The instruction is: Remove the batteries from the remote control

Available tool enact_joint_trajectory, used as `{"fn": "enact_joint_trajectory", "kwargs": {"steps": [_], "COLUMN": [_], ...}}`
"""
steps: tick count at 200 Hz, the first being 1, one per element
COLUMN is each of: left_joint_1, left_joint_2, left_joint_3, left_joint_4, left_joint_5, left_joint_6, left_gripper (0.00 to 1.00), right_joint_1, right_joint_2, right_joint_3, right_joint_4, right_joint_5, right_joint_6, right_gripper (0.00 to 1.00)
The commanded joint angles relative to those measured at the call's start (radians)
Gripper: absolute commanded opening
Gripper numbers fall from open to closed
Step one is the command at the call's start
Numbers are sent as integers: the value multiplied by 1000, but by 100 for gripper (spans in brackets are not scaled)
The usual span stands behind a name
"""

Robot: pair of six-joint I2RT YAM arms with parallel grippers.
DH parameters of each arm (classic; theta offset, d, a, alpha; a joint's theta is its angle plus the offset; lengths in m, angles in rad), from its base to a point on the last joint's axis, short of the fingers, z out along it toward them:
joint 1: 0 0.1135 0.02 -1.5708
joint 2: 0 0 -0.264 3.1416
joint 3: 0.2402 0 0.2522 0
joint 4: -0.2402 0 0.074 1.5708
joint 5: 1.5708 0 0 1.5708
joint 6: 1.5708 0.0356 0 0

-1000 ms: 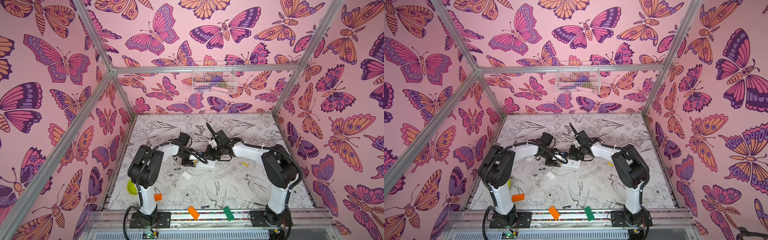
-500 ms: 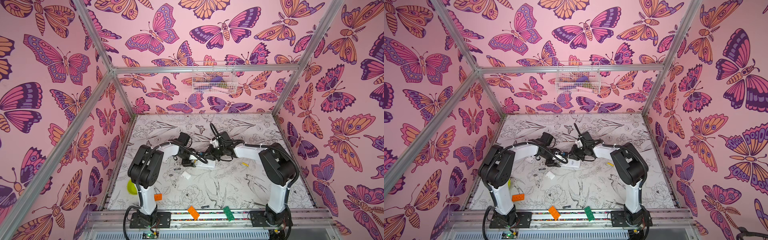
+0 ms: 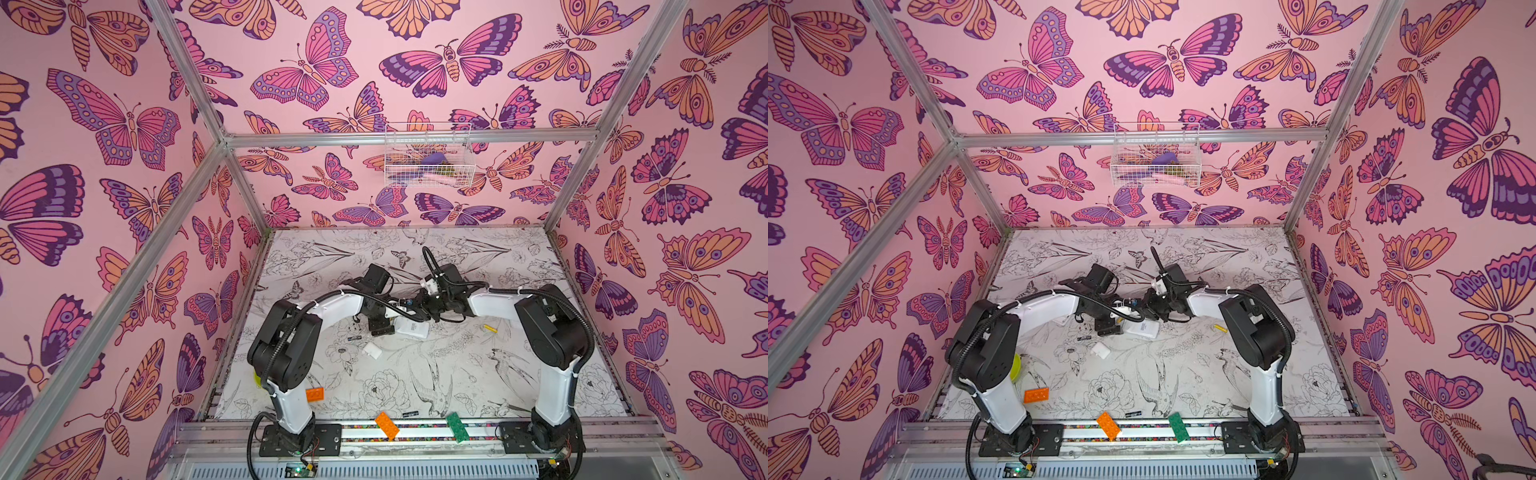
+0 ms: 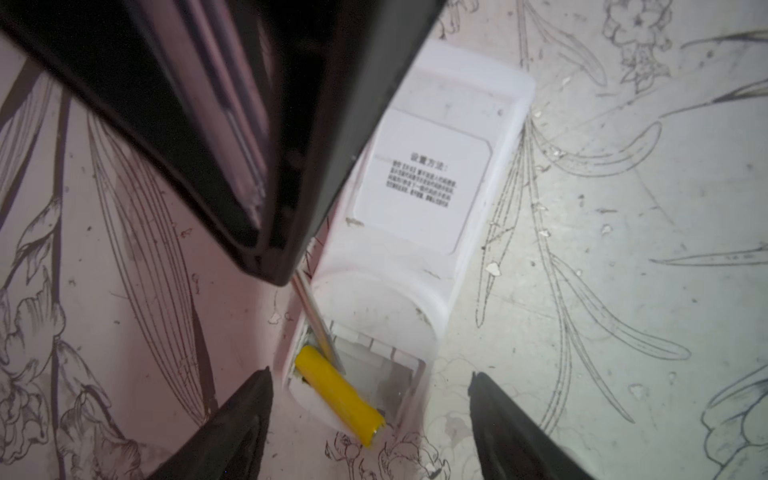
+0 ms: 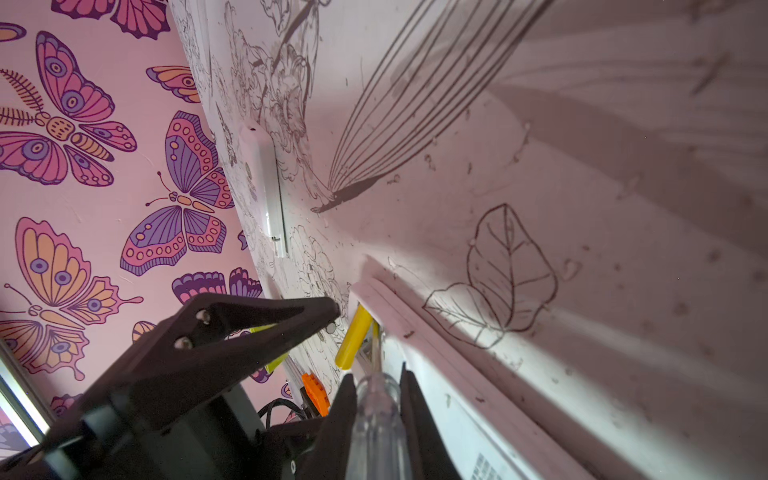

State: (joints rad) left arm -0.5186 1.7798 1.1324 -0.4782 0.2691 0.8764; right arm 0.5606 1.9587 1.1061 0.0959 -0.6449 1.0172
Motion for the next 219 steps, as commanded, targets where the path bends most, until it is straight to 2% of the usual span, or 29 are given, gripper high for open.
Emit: {"fn": "enact_joint_trajectory", "kwargs": {"steps": [1,20,47,79,146,219], "left_joint_1": [-15,-21,-22,-35,-35,-35], "left_joint_2": [-35,-37,-35,-11,-3,15], "left_joint_3": [-25,-27,-36,-38,-24,-37], "left_joint_4": [-33,-51,-50,-33,-16,40], "left_joint_5": [-66,-104,-79,-110,-140,-173], "left_joint_6": [-139,-189,-208,-180,-218,-236], "left_gripper": [73,69,63,57,40,35], "right_joint_1": [4,4,5,7,10,11], "right_joint_2": [20,11,18,28,26,21], "right_joint_3": [6,-13,-30,-23,-23,-14], "right_joint_4": [0,12,46,41,41,4], "right_joint_5": [12,20,20,18,11,23], "right_joint_6": [-9,-10,12,10,2,-25], "right_gripper": [0,0,0,0,0,0]}}
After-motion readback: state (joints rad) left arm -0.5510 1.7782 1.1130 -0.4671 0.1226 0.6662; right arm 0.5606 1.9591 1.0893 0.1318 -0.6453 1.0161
